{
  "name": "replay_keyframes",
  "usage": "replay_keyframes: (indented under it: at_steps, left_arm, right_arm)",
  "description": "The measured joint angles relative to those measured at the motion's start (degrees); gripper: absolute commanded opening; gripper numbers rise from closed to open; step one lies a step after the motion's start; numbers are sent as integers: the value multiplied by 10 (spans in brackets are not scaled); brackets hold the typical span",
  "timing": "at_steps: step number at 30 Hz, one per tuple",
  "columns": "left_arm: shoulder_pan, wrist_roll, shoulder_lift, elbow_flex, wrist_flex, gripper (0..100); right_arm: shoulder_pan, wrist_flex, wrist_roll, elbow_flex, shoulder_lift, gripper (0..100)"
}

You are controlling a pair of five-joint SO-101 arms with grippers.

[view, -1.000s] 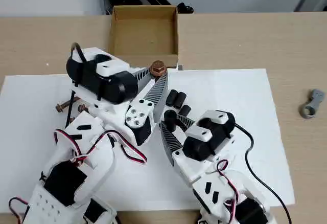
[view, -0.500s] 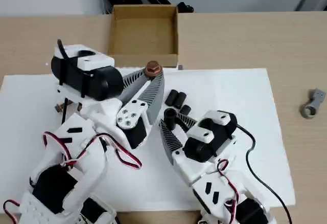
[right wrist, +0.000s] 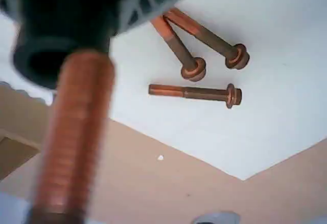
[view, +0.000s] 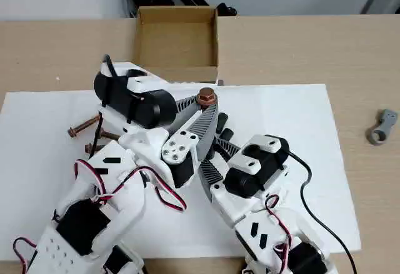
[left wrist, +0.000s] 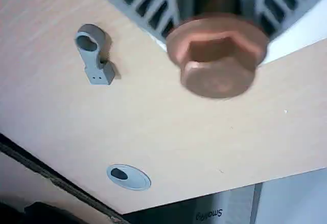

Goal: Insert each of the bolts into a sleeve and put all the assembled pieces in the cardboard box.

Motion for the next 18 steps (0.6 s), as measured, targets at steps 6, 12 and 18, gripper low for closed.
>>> replay_keyframes:
  at_steps: [6, 12, 18]
  left_arm:
    - [0, -17, 0, 1, -12, 5]
    - [0, -20, 0, 1, -12, 5]
    - [1, -20, 0, 40, -35, 5]
  right_arm:
    - [0, 0, 0, 0, 0, 4]
    - [0, 0, 0, 0, 0, 4]
    - [0, 0, 0, 0, -1, 4]
